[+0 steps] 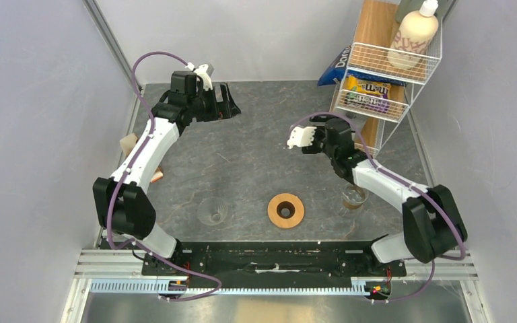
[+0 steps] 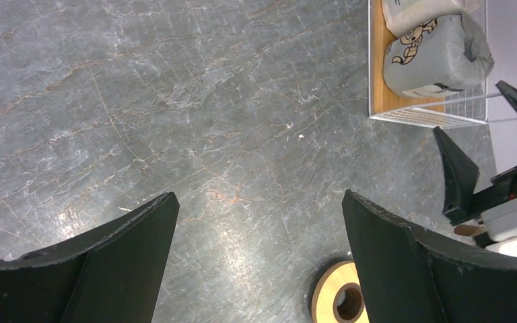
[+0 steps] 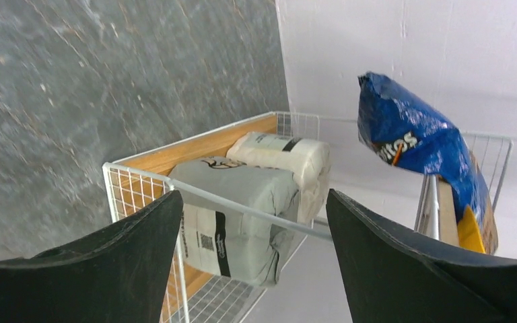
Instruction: Place the coffee filter in the dripper
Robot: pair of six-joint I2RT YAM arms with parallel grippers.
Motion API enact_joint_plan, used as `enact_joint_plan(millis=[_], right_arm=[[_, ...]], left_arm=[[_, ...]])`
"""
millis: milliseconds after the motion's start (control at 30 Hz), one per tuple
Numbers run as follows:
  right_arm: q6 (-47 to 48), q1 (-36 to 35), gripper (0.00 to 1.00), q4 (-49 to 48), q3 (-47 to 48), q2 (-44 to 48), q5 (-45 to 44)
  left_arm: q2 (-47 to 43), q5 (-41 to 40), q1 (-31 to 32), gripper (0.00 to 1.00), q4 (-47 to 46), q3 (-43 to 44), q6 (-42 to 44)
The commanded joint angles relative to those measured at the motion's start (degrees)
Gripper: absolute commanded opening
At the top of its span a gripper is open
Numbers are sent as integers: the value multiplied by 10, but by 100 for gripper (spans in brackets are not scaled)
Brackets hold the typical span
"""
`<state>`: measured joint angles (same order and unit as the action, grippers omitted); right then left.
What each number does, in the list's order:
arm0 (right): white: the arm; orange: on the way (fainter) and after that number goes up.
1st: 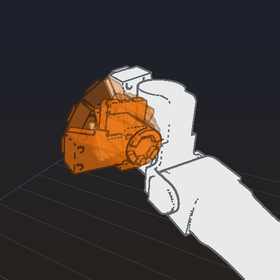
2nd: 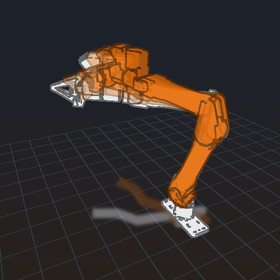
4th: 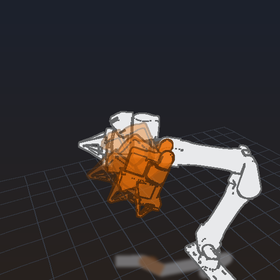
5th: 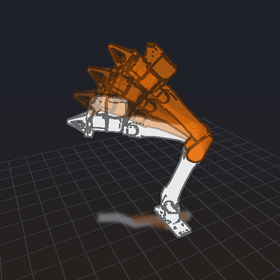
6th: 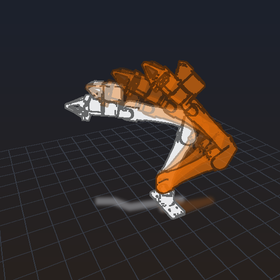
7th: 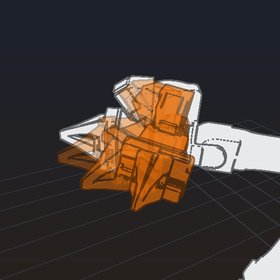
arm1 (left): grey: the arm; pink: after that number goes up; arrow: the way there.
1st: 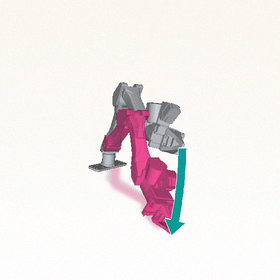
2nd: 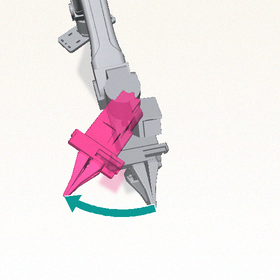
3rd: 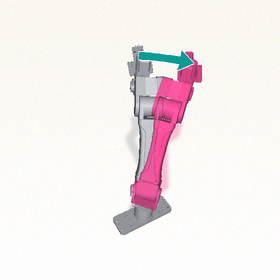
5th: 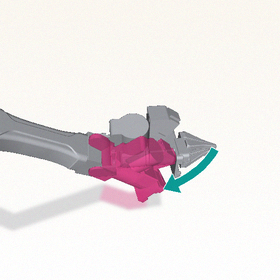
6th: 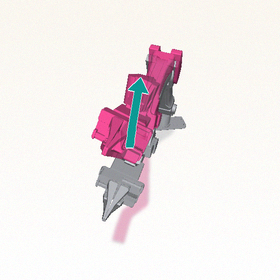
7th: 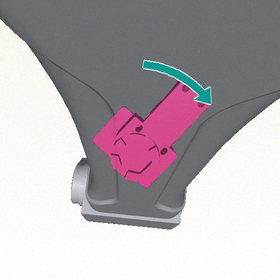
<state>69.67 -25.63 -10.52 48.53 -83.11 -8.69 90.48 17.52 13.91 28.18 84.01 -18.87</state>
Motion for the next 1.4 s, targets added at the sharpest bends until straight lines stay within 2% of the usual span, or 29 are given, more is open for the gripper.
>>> enact_joint_plan(millis=[0, 200, 467, 567, 667, 767, 967, 1200, 1367], right_arm=[[4, 70, 86, 26, -32, 61, -67], [-8, 105, 84, 66, -26, 77, -91], [-14, 178, 85, 137, -44, 134, -59], [-55, 179, 87, 244, -21, 188, 16], [-139, 172, 88, 388, 65, 218, 114], [-210, 170, 89, 520, 166, 214, 200], [-241, 164, 89, 770, 326, 195, 328], [-231, 165, 89, 991, 358, 229, 290], [-256, 164, 89, 1067, 336, 251, 247]], left_arm=[[11, 24, 0, 99, -3, 22, -11], [16, 24, 0, 99, 2, 34, -5], [9, 29, 0, 100, 9, 35, 16], [7, 45, 0, 100, 9, 31, 24], [5, 60, 3, 100, 8, 26, 37], [-2, 70, 8, 100, 8, 18, 52], [-21, 78, 14, 100, 9, -1, 75], [-33, 85, 15, 100, 11, -14, 75], [-28, 93, 16, 100, 11, -10, 65]])
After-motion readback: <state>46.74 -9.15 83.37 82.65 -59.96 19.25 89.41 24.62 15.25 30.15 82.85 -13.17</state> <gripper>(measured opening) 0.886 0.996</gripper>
